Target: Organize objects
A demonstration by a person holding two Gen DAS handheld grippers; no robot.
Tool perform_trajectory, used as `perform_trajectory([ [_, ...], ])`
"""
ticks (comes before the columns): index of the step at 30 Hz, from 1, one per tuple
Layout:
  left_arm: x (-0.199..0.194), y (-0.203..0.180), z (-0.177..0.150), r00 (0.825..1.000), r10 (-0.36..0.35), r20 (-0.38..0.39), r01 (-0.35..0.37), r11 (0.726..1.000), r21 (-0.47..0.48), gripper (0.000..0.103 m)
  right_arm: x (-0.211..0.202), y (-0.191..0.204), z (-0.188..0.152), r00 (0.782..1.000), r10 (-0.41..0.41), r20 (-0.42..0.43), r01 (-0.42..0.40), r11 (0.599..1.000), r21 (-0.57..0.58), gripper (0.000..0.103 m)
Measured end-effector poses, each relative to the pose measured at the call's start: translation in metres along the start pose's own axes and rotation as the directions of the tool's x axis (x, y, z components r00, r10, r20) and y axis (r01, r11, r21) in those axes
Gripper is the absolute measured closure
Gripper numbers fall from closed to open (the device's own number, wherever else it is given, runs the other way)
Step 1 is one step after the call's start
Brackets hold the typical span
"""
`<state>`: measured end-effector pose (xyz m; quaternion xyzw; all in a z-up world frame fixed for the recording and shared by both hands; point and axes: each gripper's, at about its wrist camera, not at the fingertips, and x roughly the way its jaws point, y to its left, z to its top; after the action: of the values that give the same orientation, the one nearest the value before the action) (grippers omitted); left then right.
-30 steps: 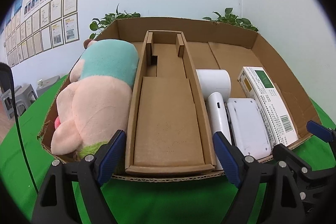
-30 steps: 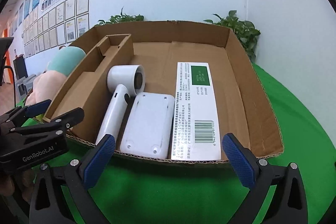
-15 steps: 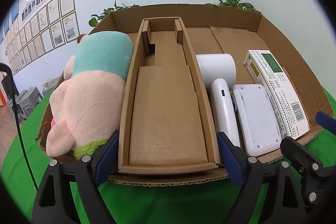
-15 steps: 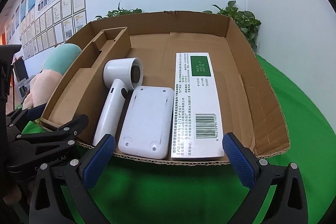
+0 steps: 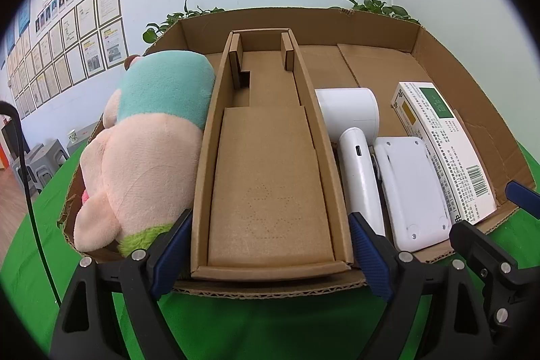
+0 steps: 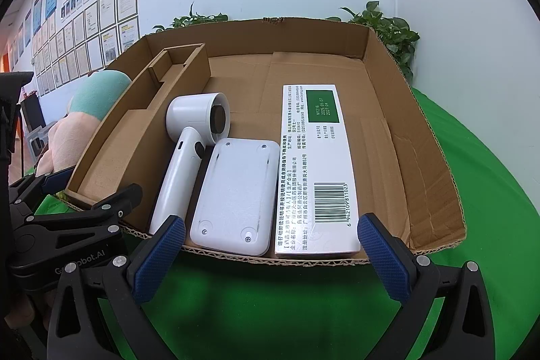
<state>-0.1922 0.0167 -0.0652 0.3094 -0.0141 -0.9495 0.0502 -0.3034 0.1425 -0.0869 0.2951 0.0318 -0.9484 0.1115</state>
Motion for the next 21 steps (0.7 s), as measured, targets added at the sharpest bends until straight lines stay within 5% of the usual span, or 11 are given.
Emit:
perform_trajectory([
  [21,0.0006,-0.0007,0.0003,1.000,-0.001,-0.003,0.001,1.000,0.006,0.013,-0.0012,-0.0007,-0.0014,1.000,0.002,0.001,-0.002,1.000,0.002,0.000],
])
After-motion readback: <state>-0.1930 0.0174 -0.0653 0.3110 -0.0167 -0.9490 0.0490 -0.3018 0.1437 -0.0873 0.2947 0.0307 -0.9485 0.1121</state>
